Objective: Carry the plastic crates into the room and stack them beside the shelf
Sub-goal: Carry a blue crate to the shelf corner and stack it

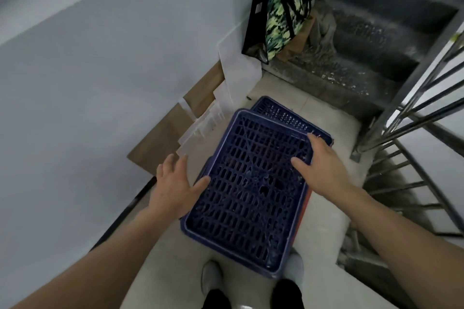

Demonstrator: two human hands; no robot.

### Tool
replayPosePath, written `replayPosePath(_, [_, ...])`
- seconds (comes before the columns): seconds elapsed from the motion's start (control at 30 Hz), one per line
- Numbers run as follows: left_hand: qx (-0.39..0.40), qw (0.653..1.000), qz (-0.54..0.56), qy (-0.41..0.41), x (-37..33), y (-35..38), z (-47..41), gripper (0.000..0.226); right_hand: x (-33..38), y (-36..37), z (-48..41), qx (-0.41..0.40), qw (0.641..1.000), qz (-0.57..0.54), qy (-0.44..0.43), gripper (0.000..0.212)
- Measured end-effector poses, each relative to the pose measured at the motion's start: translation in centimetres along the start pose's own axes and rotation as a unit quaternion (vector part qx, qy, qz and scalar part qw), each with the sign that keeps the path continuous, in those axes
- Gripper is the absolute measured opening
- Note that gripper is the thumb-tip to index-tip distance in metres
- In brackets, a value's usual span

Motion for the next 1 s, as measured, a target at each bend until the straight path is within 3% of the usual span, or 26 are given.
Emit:
replayPosePath(0.23, [0.052,0.998,0.011,-0.031,0.4,6.3,-5.3,0.094,-7.9,7.8,-4.1,0.055,0.981,-0.125,0.14,0.106])
replayPosePath(0.5, [0.113,0.992,0.034,-0.048,-1.5,12.7,-10.8,0.09,-13.9,15.0,-6.4,0.086,0.947,-0.212,0.227,0.098])
replayPosePath(0.6, [0.113,0.989,0.07,-0.07,-1.1,14.1,-12.2,0.084,-14.4,15.9,-7.0,0.074,0.946,-0.222,0.222,0.094])
replayPosePath(0.7, [0.115,0.986,0.053,-0.105,-0.1,14.8,-12.9,0.07,-14.4,16.2,-7.0,0.063,0.952,-0.216,0.207,0.096])
replayPosePath(0.8, [0.097,0.986,0.056,-0.124,0.0,14.2,-13.6,0.041,-14.7,16.0,-6.7,0.048,0.947,-0.228,0.222,0.096])
replayPosePath(1.0, [0.032,0.992,0.066,-0.102,-3.5,11.4,-13.0,0.017,-17.3,14.7,-5.5,0.01,0.915,-0.284,0.285,0.06])
Point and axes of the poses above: each hand's wrist, its own z-axis away from the middle knuckle, its own y-axis out of the palm, x = y × z, the point moved 10 cm from there along -z, towards the middle knuckle, and after that the axes turned 1 degree about y, right-handed, at the moved point
